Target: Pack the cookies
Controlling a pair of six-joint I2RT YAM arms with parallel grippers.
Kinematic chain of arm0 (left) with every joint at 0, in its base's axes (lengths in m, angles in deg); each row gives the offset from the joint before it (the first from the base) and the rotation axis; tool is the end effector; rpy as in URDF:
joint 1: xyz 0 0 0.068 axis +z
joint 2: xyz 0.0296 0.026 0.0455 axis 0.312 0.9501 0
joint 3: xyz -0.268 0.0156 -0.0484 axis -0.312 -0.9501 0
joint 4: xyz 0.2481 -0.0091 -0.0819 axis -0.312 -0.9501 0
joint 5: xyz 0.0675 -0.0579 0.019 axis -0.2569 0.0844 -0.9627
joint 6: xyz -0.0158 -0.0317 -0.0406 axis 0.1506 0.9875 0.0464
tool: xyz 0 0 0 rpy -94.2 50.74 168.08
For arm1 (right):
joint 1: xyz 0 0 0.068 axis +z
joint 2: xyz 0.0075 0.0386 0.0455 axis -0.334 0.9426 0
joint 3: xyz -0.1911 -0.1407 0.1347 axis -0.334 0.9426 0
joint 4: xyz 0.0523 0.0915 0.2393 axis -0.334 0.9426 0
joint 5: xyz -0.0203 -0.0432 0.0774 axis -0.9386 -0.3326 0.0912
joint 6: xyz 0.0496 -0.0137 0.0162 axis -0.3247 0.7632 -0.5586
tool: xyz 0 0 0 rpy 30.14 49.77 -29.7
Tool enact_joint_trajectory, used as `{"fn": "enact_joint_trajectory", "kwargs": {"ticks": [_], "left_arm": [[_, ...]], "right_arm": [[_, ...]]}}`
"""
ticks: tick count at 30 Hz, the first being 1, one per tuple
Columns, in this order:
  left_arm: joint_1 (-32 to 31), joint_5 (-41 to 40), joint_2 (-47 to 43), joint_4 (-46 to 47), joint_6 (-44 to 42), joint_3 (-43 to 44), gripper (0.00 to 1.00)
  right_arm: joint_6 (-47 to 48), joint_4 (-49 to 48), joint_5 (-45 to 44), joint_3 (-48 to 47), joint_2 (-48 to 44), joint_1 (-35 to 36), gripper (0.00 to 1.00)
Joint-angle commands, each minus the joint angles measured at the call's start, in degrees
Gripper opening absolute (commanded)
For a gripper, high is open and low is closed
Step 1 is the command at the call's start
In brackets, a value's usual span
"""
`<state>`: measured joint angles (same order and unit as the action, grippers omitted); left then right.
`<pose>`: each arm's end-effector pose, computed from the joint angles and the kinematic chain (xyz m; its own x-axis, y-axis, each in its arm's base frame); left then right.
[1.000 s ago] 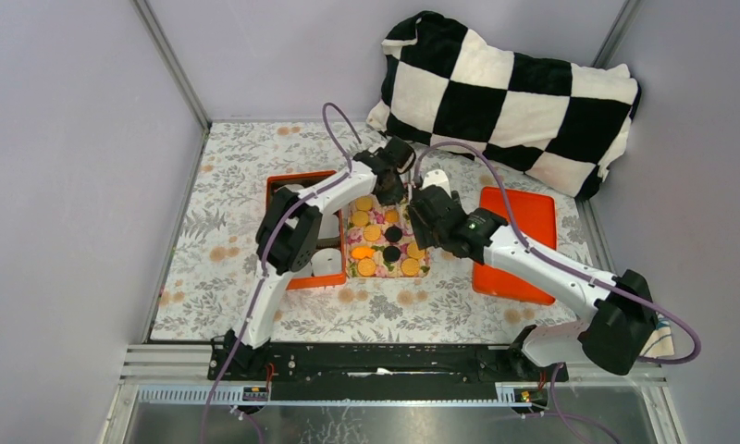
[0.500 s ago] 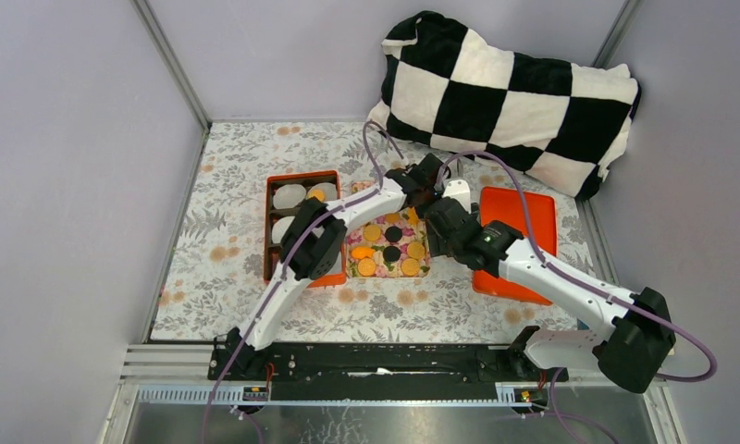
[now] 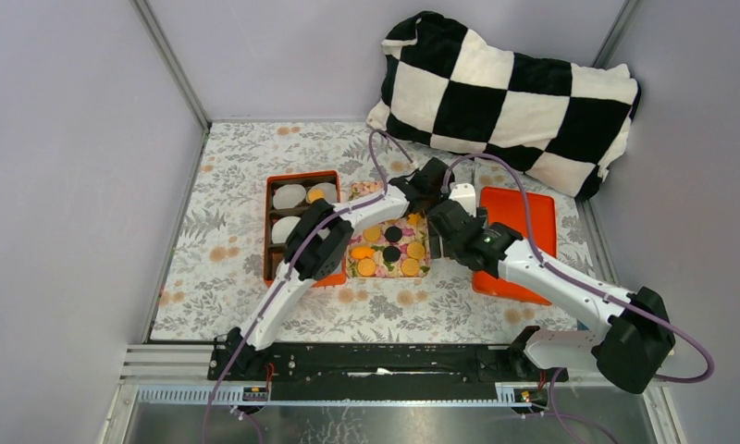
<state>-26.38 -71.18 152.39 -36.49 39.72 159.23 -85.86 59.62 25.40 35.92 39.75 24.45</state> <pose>0.3886 -0.3905 0.1462 -0.9162 -0.3378 -0.2154 -0.1085 0.7269 -0.6781 0.1923 0.1602 0.2633 -0.6587 -0.1256 -0.7419 -0.0948 0.9920 -0.0837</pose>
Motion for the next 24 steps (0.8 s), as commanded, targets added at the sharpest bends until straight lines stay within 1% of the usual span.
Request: {"fn": "enact_joint_trajectory", "kwargs": {"ticks": [1, 5, 8, 10, 14, 18, 21, 24], "left_arm": [[-0.50, -1.42, -7.42, 2.37, -2.86, -4.89, 0.68], [0.82, -13.40, -20.23, -0.23, -4.53, -15.08, 0.67], [2.02, -19.98, -30.06, -1.30, -6.56, -21.44, 0.67], [2.08, -23.66, -35.83, -1.50, -9.19, -24.10, 0.67], [2.02, -28.21, -45.75, -1.90, -13.51, -28.83, 0.68], [2.03, -32.28, -51.15, -3.47, -16.41, -31.68, 0.68], [2.02, -34.13, -54.15, -4.08, -16.88, -33.76, 0.70], [2.15, -34.80, -56.19, -4.10, -17.45, -35.27, 0.71]], "right_arm": [[-1.97, -1.58, -0.53, -0.12, 0.83, -1.85, 0.84], [-1.10, -2.72, 1.05, -1.42, 5.13, -5.36, 0.85], [0.36, -5.00, 3.42, -2.87, 10.13, -8.34, 0.85], [1.29, -6.81, 4.87, -4.25, 13.52, -10.03, 0.85], [2.82, -9.53, 6.29, -8.13, 21.23, -12.93, 0.85], [3.94, -10.71, 7.23, -12.71, 27.05, -15.37, 0.85], [4.14, -9.68, 6.92, -16.25, 31.16, -16.83, 0.85], [4.20, -9.26, 6.43, -16.11, 32.82, -18.07, 0.85]]}}
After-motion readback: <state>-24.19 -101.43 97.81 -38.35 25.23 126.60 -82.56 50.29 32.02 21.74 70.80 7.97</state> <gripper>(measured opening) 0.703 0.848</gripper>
